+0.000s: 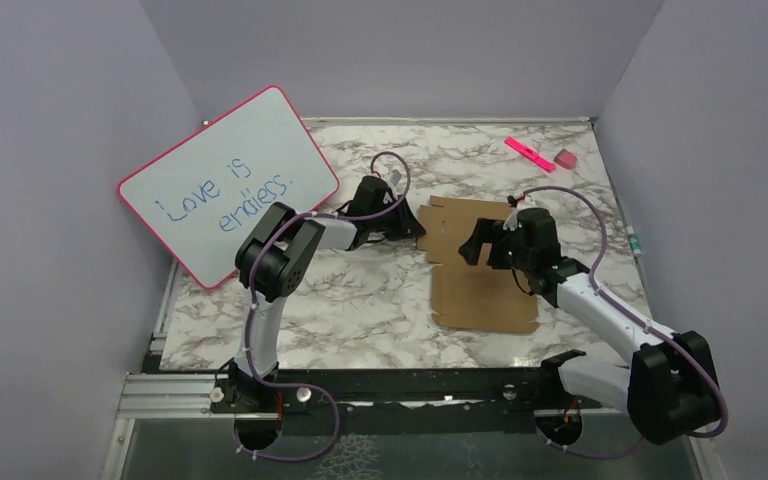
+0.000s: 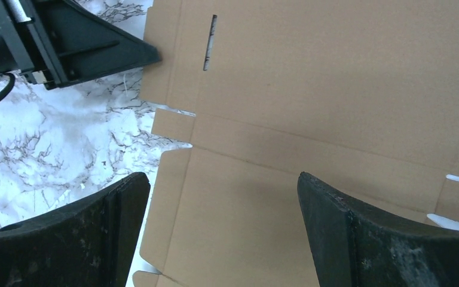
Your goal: Fold the paper box
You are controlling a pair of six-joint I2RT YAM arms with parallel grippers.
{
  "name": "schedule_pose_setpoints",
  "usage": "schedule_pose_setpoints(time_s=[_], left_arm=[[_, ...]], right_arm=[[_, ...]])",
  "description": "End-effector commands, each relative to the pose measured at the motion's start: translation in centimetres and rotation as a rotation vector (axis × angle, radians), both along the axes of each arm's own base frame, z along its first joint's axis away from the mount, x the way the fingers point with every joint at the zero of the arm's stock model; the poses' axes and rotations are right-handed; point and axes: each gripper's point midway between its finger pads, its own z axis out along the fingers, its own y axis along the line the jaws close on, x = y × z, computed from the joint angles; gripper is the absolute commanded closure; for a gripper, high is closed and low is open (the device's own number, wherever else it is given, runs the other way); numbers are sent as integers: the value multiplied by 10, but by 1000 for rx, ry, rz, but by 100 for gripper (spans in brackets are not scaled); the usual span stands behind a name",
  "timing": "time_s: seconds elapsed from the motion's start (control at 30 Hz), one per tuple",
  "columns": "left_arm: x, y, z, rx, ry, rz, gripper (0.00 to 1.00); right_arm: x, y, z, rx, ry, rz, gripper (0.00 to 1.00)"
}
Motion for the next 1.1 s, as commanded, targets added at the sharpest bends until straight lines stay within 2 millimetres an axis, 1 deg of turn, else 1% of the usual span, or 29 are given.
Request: schedule_pose_setpoints(time_s=[0.0, 0.13, 0.27, 0.4, 0.47, 0.5, 0.63, 0.73, 0.77, 0.83, 0.9, 1.0, 1.07], left_arm=[[-15, -5, -14, -22, 60, -44, 80], [-25, 4, -12, -17, 57, -49, 92], [-39, 27, -11, -7, 63, -51, 100], [-54, 61, -5, -5, 72, -24, 100], [-63, 79, 2, -7, 72, -1, 100], [-68, 88, 2, 2, 78, 11, 100], [-84, 125, -1, 110, 82, 65, 100], [-87, 145, 0, 179, 54, 102, 100], [-85, 149, 1, 193, 45, 117, 99], [-81, 154, 5, 214, 41, 131, 91], [-75, 158, 10, 244, 31, 146, 85], [-63, 162, 27, 257, -8, 180, 72], [-54, 167, 39, 261, -42, 214, 59]], right_arm=[[-1, 2, 6, 14, -29, 27, 0], [-3, 4, 10, 15, -39, 46, 0], [-5, 12, 9, 23, -35, 105, 0], [-6, 19, 7, 42, -18, 144, 0], [-4, 22, 8, 48, -19, 158, 0], [-3, 23, 9, 50, -18, 162, 0], [5, 27, 13, 55, -27, 168, 0], [14, 31, 16, 68, -29, 171, 0], [18, 34, 19, 79, -40, 175, 0], [27, 37, 21, 83, -40, 169, 0], [37, 36, 22, 66, -47, 153, 0], [52, 34, 24, 49, -54, 137, 0], [60, 34, 27, 66, -56, 137, 0]])
